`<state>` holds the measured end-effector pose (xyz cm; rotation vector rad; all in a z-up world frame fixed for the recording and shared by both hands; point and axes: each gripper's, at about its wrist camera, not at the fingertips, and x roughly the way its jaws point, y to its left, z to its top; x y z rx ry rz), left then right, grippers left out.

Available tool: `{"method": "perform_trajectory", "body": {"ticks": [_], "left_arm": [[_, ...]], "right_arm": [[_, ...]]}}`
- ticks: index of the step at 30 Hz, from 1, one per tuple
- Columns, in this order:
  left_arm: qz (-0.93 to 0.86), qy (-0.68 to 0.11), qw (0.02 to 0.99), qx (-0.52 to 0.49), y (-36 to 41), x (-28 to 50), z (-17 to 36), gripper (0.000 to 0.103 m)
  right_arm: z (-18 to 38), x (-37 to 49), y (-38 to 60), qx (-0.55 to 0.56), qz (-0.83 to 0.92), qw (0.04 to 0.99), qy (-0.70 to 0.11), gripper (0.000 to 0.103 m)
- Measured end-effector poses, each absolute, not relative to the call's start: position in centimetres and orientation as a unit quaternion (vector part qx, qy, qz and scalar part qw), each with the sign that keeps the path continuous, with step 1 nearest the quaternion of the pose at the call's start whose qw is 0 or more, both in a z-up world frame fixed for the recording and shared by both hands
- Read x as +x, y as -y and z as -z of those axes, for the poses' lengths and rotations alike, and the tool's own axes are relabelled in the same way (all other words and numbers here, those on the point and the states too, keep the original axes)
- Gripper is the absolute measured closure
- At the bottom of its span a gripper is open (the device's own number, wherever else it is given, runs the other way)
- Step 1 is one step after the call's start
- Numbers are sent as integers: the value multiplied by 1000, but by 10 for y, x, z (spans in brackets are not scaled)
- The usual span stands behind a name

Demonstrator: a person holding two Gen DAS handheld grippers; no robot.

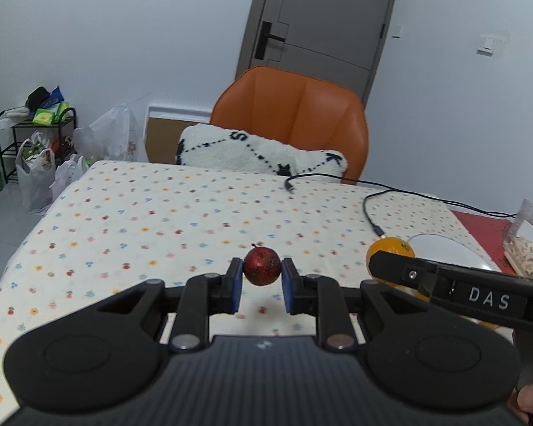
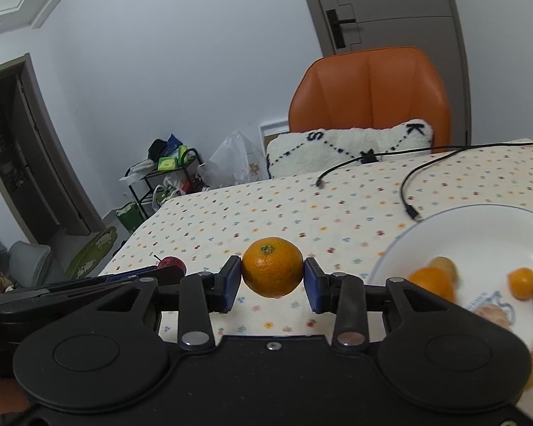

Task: Organize fruits
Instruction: 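Carry the red fruit and orange into the plate and open both tools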

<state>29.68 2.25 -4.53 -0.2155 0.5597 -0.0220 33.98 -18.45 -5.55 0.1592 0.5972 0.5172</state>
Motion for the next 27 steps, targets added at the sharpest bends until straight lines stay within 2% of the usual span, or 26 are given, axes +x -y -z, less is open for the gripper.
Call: {"method": "perform_trajectory", "body": {"ticks": [27], "left_arm": [[79,-262,958,-84,75,279,26,82]], "right_arm": [[45,303,302,118,-175,942,-262,67]]}}
